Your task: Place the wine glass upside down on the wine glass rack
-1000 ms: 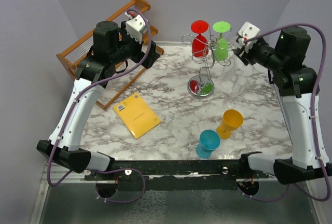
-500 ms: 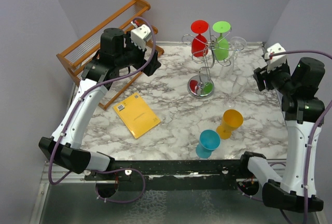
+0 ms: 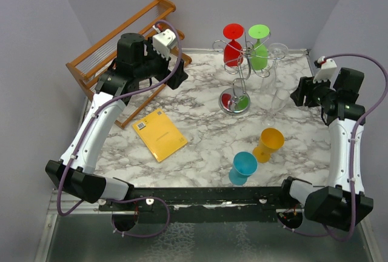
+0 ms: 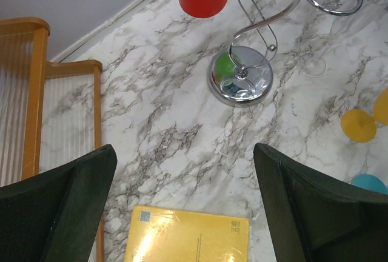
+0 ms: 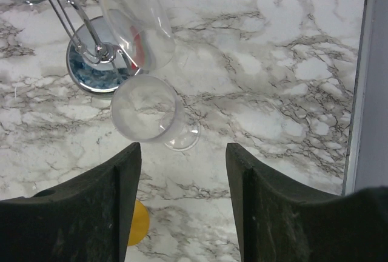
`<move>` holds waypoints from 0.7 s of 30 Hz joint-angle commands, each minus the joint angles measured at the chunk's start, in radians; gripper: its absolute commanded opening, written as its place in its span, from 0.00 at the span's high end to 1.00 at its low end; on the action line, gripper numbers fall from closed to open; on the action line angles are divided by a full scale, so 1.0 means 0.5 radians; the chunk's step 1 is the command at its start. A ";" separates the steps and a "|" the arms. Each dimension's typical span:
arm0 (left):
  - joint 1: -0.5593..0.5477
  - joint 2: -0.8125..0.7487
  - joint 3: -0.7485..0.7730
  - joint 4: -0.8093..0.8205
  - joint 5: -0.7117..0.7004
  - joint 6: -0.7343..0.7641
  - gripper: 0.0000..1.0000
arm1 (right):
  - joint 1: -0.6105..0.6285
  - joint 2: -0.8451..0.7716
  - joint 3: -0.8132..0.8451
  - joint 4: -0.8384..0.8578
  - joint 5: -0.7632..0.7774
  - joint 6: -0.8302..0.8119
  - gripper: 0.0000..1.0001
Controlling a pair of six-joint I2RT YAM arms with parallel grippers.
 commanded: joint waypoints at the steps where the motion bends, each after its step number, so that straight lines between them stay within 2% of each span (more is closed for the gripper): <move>1: 0.013 -0.037 -0.007 0.044 0.049 0.025 0.01 | -0.005 0.162 0.135 0.147 -0.015 0.100 0.47; 6: 0.017 -0.021 0.020 0.034 0.035 0.034 0.01 | 0.039 0.332 0.232 0.190 -0.024 0.118 0.52; 10: 0.017 -0.013 0.042 0.027 0.027 0.035 0.01 | 0.115 0.417 0.249 0.187 0.036 0.094 0.52; 16: 0.020 0.015 0.049 0.027 0.026 0.039 0.01 | 0.199 0.452 0.227 0.187 0.175 0.061 0.53; 21: 0.019 0.032 0.062 0.030 0.035 0.034 0.01 | 0.232 0.440 0.169 0.188 0.252 0.039 0.59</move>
